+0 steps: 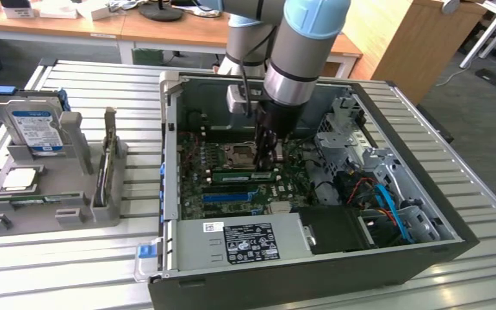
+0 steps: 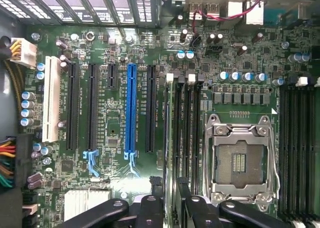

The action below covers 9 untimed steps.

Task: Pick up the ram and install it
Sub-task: 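Insert the ram into the slot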

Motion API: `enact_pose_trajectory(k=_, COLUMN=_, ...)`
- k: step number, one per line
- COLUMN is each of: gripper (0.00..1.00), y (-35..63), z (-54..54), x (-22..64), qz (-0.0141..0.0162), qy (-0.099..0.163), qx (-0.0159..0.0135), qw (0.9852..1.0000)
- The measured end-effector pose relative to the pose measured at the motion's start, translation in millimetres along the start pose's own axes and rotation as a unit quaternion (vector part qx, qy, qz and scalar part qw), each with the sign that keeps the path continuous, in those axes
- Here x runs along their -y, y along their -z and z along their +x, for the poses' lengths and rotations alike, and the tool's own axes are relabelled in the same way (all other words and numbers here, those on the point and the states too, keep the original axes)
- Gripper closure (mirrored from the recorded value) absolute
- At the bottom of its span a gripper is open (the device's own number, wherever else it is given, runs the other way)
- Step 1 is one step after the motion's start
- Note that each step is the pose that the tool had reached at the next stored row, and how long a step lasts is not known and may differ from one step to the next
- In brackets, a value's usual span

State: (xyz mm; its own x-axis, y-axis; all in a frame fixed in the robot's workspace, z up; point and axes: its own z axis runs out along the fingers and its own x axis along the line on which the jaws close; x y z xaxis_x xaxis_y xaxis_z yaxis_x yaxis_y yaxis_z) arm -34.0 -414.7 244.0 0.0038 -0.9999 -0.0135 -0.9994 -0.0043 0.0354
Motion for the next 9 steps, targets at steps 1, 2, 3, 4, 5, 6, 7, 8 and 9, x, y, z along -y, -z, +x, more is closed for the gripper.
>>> enact_pose_trajectory(k=1, gripper=0.75, y=1.2, z=0.0, x=0.0, qz=0.0, qy=0.0, qx=0.0, qw=1.0)
enact_pose_trajectory(k=2, gripper=0.75, y=2.4, z=0.0, x=-0.1, qz=0.0, qy=0.0, qx=0.0, qw=1.0)
enact_pose_trajectory(k=3, gripper=0.75, y=3.7, z=-0.1, x=-0.1, qz=0.0, qy=0.0, qx=0.0, qw=1.0)
enact_pose_trajectory(k=4, gripper=0.75, y=4.7, z=-0.1, x=-0.2, qz=0.0, qy=0.0, qx=0.0, qw=1.0)
enact_pose_trajectory(k=5, gripper=0.75, y=5.7, z=-0.1, x=-0.2, qz=0.0, qy=0.0, qx=0.0, qw=1.0)
enact_pose_trajectory(k=6, gripper=0.75, y=6.8, z=-0.1, x=-0.3, qz=0.0, qy=0.0, qx=0.0, qw=1.0)
enact_pose_trajectory(k=7, gripper=0.75, y=7.8, z=-0.1, x=-0.3, qz=0.0, qy=0.0, qx=0.0, qw=1.0)
enact_pose_trajectory(k=8, gripper=0.75, y=8.8, z=-0.1, x=-0.3, qz=0.0, qy=0.0, qx=0.0, qw=1.0)
enact_pose_trajectory(k=9, gripper=0.75, y=9.7, z=-0.2, x=-0.3, qz=0.0, qy=0.0, qx=0.0, qw=1.0)
